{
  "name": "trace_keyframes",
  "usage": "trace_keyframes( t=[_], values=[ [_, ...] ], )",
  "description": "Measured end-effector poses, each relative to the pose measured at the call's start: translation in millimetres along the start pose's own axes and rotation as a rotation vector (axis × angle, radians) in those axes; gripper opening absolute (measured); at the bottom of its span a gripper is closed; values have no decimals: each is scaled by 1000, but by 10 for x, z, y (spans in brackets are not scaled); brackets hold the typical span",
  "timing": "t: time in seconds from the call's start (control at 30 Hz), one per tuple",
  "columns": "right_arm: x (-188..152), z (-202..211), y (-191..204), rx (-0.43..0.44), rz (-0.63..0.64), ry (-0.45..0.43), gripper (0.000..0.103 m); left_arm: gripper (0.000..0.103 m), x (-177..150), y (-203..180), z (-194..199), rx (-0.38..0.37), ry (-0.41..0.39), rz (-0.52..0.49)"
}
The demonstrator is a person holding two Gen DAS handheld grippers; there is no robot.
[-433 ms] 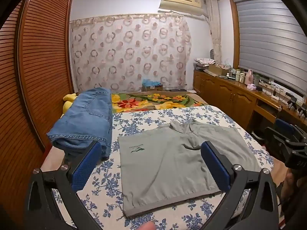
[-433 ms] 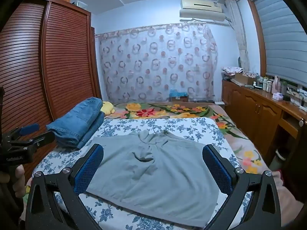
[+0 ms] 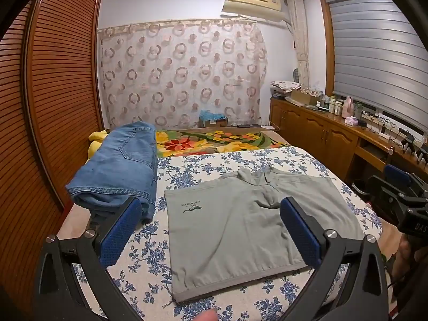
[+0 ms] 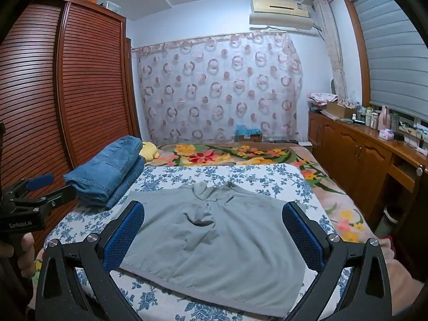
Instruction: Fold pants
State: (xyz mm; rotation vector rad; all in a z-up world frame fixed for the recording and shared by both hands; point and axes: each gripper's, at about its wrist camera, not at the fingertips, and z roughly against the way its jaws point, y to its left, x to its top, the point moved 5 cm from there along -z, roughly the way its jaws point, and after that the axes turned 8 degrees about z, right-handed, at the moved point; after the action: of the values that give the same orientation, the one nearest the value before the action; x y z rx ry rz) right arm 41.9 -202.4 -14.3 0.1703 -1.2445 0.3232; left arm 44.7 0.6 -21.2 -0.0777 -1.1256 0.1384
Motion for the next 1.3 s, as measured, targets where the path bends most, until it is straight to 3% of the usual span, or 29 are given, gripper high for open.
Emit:
trace_keyframes(
  t=[1.3],
  values=[
    [10, 29, 17, -6, 6, -15, 103, 103, -48, -29, 20, 1, -2, -3]
  ],
)
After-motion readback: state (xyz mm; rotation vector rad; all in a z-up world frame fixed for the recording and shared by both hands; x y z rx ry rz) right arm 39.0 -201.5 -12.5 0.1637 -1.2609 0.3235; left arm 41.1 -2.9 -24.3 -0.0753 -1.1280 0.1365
